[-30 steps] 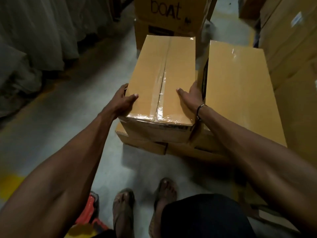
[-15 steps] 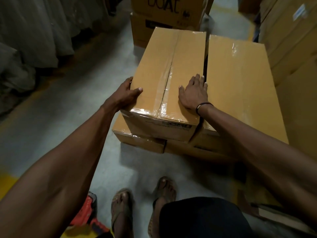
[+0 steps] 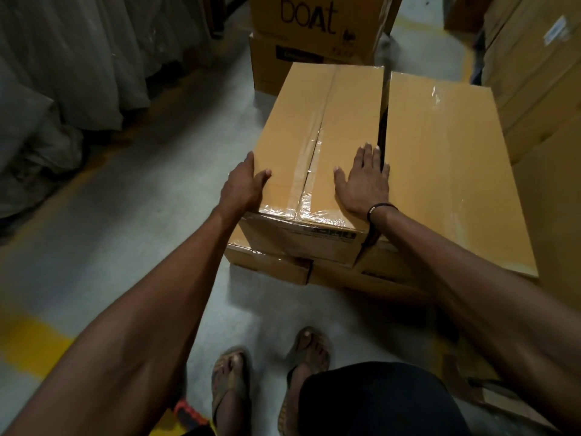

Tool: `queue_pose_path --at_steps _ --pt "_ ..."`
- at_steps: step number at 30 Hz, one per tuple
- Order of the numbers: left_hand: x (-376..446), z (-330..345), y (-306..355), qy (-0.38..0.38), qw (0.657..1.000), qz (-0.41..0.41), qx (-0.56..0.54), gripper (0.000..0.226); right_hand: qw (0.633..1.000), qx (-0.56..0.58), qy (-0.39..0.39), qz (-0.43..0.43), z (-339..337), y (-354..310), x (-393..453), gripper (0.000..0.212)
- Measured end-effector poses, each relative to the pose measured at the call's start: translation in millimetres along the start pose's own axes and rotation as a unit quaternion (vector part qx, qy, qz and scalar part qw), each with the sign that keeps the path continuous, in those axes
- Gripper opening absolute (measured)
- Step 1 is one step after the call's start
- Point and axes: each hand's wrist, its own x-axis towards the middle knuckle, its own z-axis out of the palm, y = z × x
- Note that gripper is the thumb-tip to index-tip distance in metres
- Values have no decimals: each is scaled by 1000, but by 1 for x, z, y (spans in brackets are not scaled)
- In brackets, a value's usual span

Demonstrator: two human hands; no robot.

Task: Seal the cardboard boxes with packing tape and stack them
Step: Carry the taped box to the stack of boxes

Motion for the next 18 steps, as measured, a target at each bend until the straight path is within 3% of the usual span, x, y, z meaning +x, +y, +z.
queue_pose_path --at_steps 9,14,18 --pt "5 -2 7 -15 998 -7 59 55 1000 4 -1 13 1 5 -14 75" --pt "-6 -13 21 -18 994 -16 108 49 999 -6 -43 -7 -12 3 -22 72" --pt "-35 -40 35 17 998 -4 62 50 997 30 -65 -33 -34 0 -43 67"
